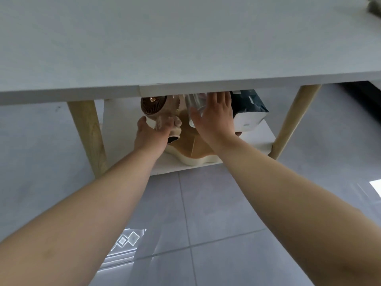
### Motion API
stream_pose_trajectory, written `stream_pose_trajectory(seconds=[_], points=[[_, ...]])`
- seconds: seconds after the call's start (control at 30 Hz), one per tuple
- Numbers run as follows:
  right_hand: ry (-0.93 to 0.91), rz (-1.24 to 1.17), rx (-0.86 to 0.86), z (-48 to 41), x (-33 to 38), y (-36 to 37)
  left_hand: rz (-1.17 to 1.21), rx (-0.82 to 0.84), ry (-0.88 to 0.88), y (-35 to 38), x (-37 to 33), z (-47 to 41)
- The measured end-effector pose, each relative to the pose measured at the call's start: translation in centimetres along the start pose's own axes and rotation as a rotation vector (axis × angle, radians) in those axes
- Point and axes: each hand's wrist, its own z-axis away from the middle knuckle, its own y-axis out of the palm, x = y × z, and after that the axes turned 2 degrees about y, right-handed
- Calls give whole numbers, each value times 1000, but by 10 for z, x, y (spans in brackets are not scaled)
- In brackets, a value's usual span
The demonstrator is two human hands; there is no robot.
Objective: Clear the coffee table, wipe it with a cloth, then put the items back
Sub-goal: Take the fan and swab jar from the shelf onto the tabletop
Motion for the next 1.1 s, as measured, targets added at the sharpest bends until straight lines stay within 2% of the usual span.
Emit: stream_pose_trajectory(seconds=[0.17, 0.33, 0.47, 0.83, 0.97, 1.1], points=[[128, -4, 95, -8, 12, 9, -9, 18, -41, 0, 0, -6], [164, 10, 99, 4, 19, 9, -37, 5, 119, -3, 8, 0], [212, -81, 140, 18, 20, 8, 22, 2, 35, -5, 14, 3], [346, -330, 257, 33, 7, 12, 331, 251, -142, -21, 23, 12], [411, -511, 309, 51, 0, 0, 356, 349, -160, -27, 22, 26], [372, -706, 277, 82, -13, -33, 318, 474, -103, -28, 17, 54]])
